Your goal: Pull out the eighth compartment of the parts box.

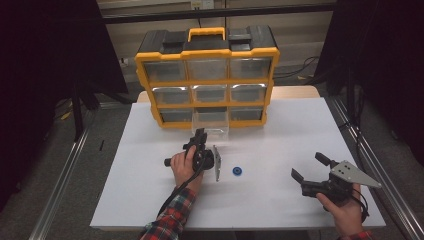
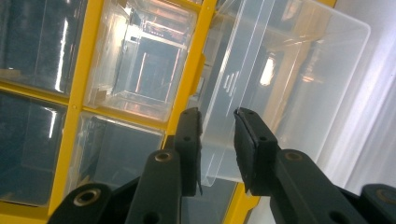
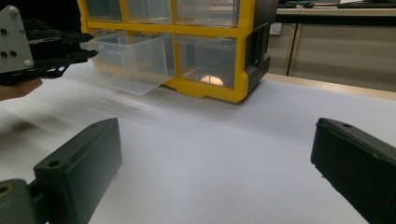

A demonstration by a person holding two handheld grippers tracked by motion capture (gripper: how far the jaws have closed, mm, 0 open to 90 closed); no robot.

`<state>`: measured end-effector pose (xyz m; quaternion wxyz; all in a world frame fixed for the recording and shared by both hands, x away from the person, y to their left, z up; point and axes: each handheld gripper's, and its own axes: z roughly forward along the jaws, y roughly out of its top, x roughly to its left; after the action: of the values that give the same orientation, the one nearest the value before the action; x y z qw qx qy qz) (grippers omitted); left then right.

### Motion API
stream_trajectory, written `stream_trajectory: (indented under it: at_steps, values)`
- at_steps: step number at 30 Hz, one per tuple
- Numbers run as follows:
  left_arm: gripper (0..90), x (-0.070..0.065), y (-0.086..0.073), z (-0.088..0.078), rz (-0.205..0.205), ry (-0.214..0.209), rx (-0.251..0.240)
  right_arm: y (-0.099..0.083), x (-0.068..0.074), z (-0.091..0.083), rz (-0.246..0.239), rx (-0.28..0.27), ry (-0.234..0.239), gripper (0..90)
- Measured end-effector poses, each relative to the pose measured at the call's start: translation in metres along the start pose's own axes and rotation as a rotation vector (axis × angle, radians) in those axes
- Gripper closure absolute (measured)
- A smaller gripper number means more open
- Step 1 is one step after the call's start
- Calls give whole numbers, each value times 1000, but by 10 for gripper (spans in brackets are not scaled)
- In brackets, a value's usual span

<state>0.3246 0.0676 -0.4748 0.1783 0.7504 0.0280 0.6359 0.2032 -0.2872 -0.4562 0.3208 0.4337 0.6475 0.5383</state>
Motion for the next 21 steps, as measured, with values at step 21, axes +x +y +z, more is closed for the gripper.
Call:
stream_trajectory:
  at_steps: [21]
  values:
    - [408,2,-5,-6,-174,72,38,0,0,0,-4,-2,5,13]
